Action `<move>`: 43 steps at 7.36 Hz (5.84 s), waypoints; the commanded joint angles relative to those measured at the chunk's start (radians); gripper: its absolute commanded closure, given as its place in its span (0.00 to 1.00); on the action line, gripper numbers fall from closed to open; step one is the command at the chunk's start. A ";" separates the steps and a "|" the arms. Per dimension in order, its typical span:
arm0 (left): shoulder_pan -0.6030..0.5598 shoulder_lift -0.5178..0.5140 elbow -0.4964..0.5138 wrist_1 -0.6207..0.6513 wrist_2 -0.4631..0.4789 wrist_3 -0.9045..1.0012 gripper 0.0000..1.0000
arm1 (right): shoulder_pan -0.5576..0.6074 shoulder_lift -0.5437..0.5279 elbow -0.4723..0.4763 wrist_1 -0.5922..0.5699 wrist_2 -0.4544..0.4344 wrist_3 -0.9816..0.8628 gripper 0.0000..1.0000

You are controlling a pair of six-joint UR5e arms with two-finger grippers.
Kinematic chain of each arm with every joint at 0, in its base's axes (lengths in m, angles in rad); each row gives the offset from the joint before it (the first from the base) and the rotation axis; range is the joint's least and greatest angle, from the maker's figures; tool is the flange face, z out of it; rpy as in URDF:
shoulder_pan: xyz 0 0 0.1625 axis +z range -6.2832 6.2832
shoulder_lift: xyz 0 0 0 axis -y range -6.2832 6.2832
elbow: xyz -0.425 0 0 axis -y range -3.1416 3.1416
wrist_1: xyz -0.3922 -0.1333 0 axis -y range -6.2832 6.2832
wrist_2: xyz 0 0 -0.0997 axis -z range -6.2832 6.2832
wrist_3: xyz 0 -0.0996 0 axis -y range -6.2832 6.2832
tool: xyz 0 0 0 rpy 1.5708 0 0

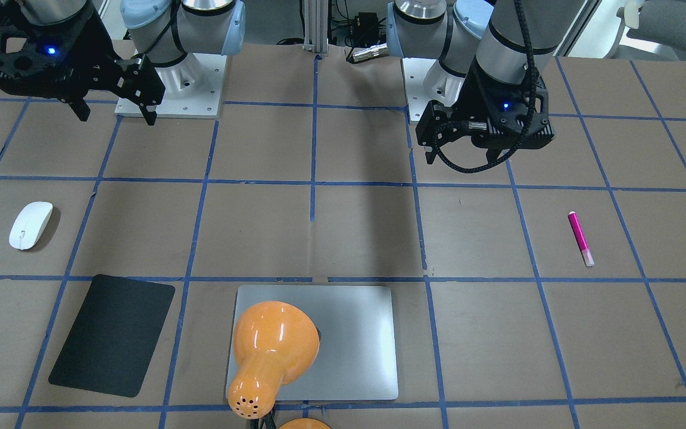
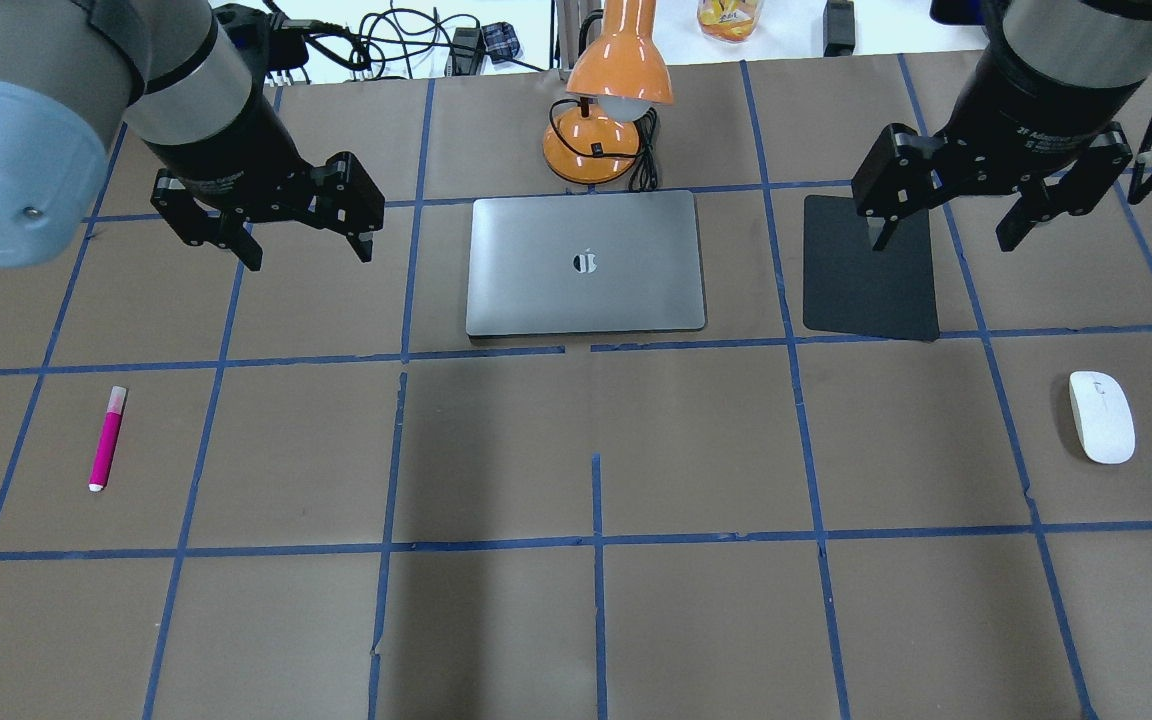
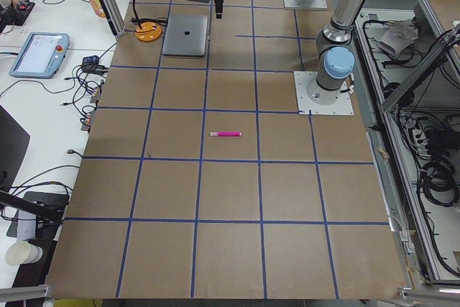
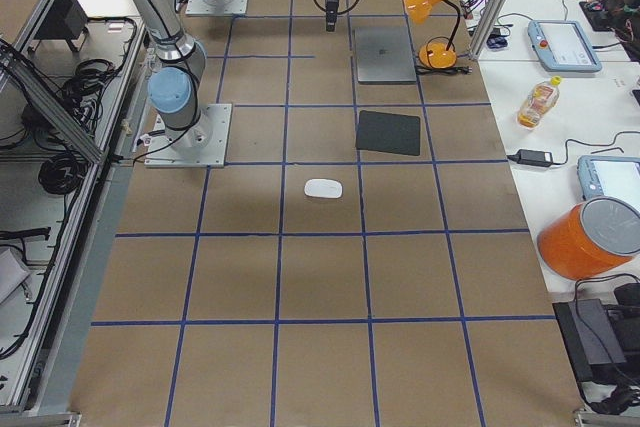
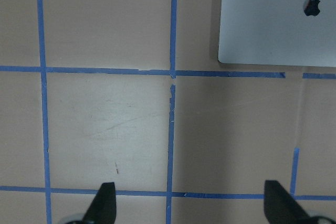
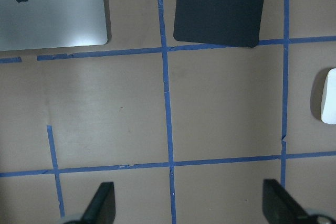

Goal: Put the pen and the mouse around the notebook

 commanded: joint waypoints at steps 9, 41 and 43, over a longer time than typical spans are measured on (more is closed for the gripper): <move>0.001 0.020 0.020 -0.041 -0.019 0.019 0.00 | -0.275 0.023 0.102 -0.018 -0.091 -0.125 0.00; 0.528 -0.211 -0.571 0.772 0.036 0.254 1.00 | -0.629 0.420 0.461 -0.785 -0.077 -0.529 0.61; 0.425 -0.177 -0.571 0.740 0.036 -0.023 1.00 | -0.629 0.413 0.447 -0.782 -0.077 -0.529 0.63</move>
